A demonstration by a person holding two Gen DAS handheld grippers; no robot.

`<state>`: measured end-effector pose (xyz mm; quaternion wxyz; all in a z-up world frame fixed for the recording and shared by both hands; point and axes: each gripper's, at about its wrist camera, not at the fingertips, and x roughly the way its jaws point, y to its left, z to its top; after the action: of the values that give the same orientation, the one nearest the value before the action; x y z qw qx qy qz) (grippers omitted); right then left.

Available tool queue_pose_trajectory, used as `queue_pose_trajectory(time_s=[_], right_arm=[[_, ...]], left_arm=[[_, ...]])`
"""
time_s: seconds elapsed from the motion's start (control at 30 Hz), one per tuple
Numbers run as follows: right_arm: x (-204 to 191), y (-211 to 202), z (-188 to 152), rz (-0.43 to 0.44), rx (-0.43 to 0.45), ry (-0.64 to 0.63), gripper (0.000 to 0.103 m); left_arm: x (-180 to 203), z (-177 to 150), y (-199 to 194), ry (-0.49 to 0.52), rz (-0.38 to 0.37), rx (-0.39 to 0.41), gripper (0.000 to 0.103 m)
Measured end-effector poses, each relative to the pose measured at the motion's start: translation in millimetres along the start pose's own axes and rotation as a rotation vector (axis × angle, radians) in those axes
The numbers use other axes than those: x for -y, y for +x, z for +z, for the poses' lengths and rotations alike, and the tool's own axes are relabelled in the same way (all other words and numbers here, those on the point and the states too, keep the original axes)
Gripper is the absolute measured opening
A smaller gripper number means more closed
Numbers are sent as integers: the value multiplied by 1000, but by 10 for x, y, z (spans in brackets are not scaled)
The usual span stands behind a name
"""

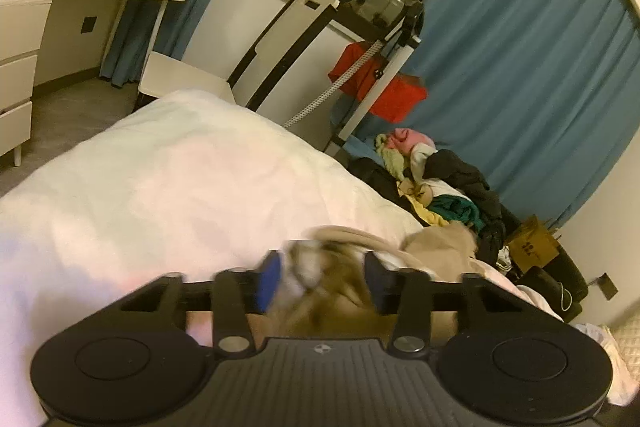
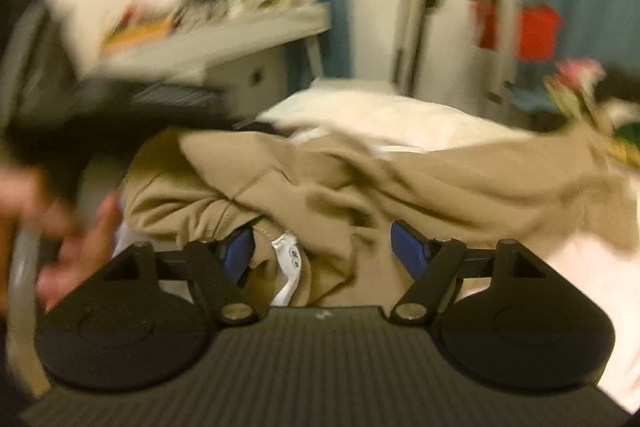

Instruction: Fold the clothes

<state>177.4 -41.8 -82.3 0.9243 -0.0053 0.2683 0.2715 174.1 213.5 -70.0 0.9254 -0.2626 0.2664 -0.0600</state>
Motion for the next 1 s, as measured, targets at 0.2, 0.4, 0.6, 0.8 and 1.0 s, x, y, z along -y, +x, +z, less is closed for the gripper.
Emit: queue_pose_trajectory(time_s=[0.2,0.4,0.6,0.8,1.0], right_arm=[[510,-386,-105,-57,122,252,75],[853,-848,-225,-113,197,307,76],[984,-1200,-549,-156,155,357,77],[1019,-1209,-666,-102,140,423,78],[1014,-1150,-654,-80,162,414,78]], left_arm=[[333,-232,-589,30,6,-19,66],[788,-915,-1039,146,-65,-127,68],[1097,-1516,-883,355,38,-244,68],[994,-1486,-533,279,165,-227,73],[760,-1342,-457,118,189,-195,65]])
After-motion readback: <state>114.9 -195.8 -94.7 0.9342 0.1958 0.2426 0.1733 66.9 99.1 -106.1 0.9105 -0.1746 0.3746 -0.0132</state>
